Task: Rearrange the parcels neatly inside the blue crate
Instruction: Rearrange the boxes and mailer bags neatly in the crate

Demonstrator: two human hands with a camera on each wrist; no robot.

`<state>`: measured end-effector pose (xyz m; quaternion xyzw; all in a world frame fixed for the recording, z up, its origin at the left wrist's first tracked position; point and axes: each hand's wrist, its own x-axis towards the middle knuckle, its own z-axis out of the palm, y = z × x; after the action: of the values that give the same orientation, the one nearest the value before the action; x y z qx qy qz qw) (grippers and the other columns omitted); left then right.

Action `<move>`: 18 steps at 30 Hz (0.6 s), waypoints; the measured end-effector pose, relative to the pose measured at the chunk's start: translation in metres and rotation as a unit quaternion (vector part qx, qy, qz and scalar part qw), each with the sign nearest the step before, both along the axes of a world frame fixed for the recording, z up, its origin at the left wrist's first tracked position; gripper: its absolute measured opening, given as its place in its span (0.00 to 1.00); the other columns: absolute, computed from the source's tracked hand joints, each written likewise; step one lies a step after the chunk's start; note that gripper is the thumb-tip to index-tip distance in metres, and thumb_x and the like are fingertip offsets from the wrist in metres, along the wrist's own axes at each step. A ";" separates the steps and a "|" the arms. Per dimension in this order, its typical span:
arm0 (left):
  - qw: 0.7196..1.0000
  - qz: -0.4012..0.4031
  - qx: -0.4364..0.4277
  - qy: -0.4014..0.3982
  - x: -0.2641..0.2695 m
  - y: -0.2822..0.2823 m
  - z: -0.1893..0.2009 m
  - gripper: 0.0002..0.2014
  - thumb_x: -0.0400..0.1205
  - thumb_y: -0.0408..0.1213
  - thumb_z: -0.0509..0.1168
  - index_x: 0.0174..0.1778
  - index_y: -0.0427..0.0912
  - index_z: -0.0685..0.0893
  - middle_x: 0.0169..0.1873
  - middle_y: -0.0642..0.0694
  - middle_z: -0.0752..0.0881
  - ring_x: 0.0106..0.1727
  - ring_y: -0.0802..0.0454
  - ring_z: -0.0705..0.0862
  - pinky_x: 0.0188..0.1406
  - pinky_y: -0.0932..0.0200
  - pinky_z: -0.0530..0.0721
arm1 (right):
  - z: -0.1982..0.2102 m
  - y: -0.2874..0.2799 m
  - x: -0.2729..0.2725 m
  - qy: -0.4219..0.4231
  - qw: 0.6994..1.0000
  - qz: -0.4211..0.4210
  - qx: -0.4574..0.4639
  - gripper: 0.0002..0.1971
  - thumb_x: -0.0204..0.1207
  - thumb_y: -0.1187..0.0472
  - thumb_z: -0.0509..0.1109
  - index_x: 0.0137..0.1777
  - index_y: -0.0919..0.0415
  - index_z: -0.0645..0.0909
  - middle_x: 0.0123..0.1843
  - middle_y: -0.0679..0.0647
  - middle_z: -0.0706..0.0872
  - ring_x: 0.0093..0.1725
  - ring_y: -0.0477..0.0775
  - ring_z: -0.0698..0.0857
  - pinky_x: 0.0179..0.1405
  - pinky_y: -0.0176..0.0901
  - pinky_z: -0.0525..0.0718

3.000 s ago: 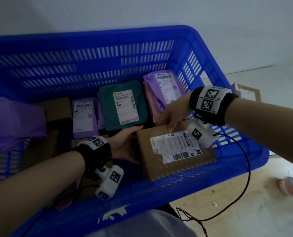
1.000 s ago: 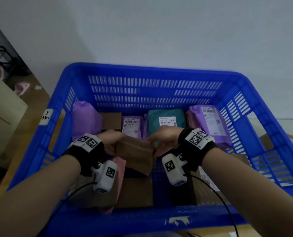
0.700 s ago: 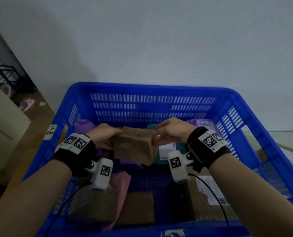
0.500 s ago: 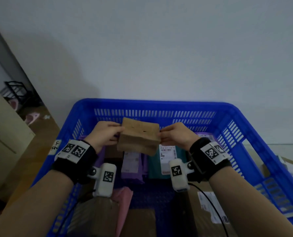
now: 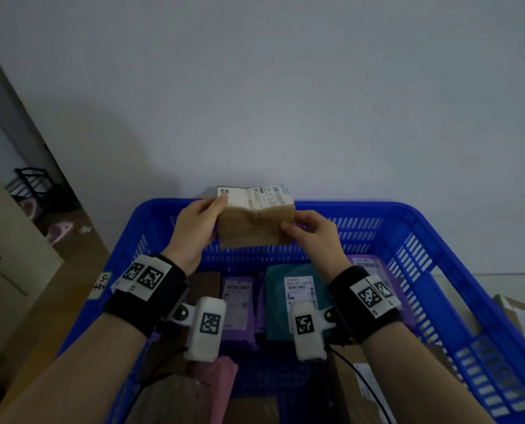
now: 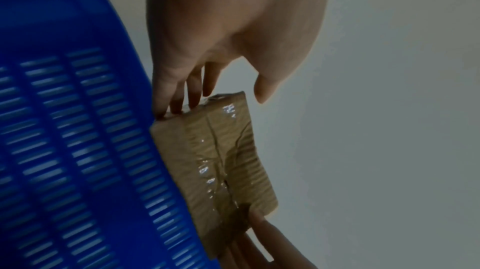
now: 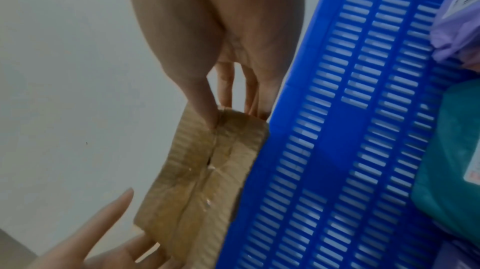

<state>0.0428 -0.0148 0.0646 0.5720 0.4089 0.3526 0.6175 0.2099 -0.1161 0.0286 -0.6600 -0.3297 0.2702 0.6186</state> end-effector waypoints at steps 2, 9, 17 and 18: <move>1.000 0.000 -0.005 -0.018 -0.001 -0.003 -0.004 0.08 0.84 0.42 0.62 0.52 0.46 0.85 0.48 0.50 0.88 0.50 0.55 0.86 0.54 0.53 0.84 | 0.000 -0.002 -0.002 0.007 1.000 0.015 0.015 0.14 0.74 0.64 0.74 0.59 0.67 0.83 0.56 0.57 0.89 0.55 0.50 0.87 0.52 0.37 0.86; 1.000 -0.010 0.006 -0.005 -0.009 0.000 -0.018 0.12 0.82 0.34 0.63 0.59 0.53 0.78 0.53 0.48 0.87 0.53 0.53 0.84 0.46 0.60 0.79 | -0.014 -0.003 -0.009 0.102 0.995 0.012 0.016 0.23 0.76 0.61 0.72 0.71 0.59 0.72 0.60 0.60 0.86 0.59 0.56 0.87 0.62 0.52 0.85; 0.974 -0.143 -0.117 0.134 -0.025 0.004 -0.047 0.36 0.77 0.26 0.66 0.72 0.68 0.65 0.58 0.45 0.85 0.53 0.40 0.85 0.52 0.42 0.84 | -0.019 -0.015 0.002 0.107 0.979 0.114 -0.133 0.28 0.77 0.72 0.68 0.75 0.57 0.70 0.50 0.58 0.88 0.45 0.54 0.89 0.41 0.42 0.91; 0.966 -0.157 -0.138 0.152 -0.026 0.003 -0.054 0.32 0.77 0.26 0.67 0.70 0.63 0.69 0.58 0.42 0.86 0.55 0.38 0.85 0.55 0.38 0.83 | -0.023 -0.017 0.003 0.109 0.972 0.128 -0.165 0.26 0.77 0.72 0.69 0.74 0.58 0.71 0.49 0.57 0.88 0.44 0.53 0.89 0.38 0.41 0.91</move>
<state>0.0166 -0.0120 0.0108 0.5849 0.4473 0.1000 0.6692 0.2127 -0.1333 0.0058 -0.6723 -0.2927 0.4679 0.4934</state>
